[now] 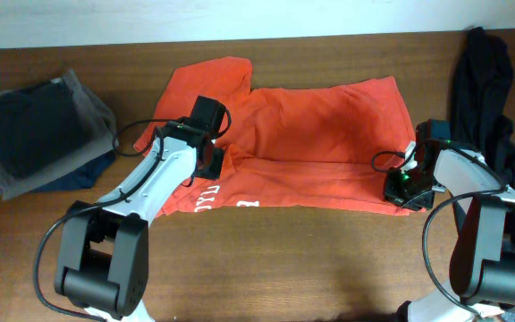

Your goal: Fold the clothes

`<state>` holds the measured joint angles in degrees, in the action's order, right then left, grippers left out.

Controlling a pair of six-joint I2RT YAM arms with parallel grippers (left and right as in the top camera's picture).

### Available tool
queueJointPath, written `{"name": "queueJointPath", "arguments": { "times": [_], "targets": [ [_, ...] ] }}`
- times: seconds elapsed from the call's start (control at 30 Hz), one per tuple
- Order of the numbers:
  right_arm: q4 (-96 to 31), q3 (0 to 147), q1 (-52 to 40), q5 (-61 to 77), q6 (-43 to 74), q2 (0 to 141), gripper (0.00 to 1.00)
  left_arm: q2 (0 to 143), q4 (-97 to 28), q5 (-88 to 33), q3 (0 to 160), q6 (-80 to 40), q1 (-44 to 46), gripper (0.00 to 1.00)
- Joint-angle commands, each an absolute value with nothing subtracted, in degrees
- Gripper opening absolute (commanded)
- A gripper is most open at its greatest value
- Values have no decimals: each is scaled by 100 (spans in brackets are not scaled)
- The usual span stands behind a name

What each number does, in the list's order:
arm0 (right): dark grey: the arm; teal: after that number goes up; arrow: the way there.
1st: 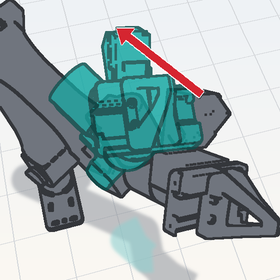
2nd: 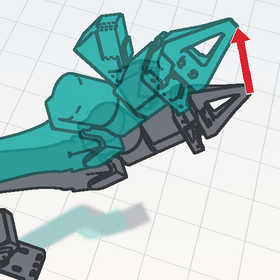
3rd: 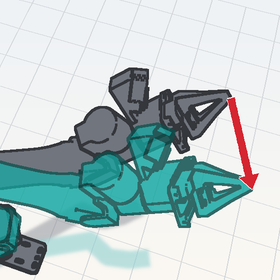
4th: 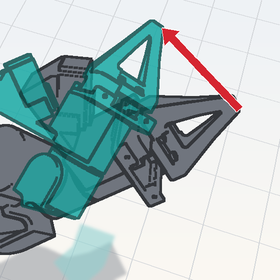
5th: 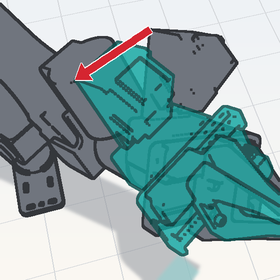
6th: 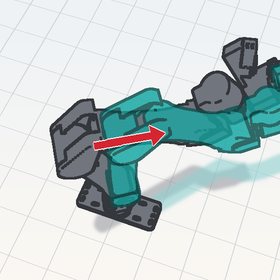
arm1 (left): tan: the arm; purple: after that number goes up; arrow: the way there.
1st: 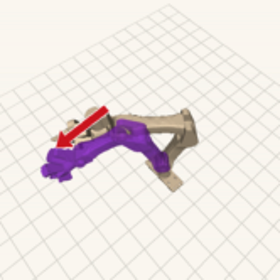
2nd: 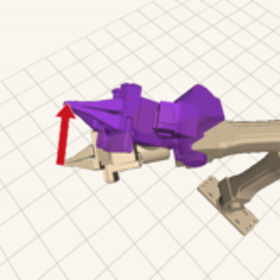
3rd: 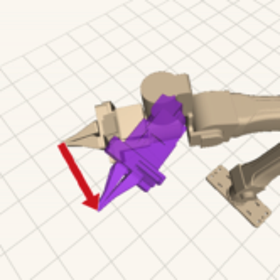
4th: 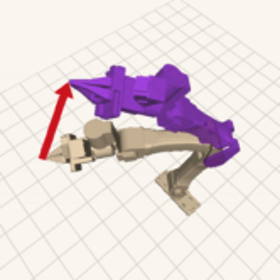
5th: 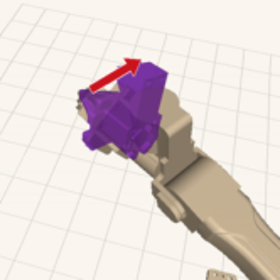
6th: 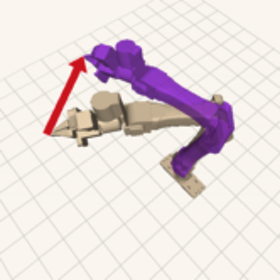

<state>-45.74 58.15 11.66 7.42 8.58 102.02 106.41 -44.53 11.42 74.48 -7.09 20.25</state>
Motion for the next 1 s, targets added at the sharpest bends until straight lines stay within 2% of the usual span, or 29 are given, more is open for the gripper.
{"name": "queueJointPath", "arguments": {
  "times": [0.0,0.27,0.87,0.97],
  "targets": [
    [-4558,5776,1127,687,845,10245,31,10713,-4397,1081,7505,-676,2008,48],
    [-4556,5776,1127,687,845,10245,31,10790,-3791,-67,7505,-462,2014,52],
    [-4556,5776,1127,687,845,10245,31,11358,-3404,-517,7505,-467,2123,50],
    [-4554,5776,1127,687,845,10245,31,11356,-3332,-515,7520,-464,2121,33]
  ]
}}
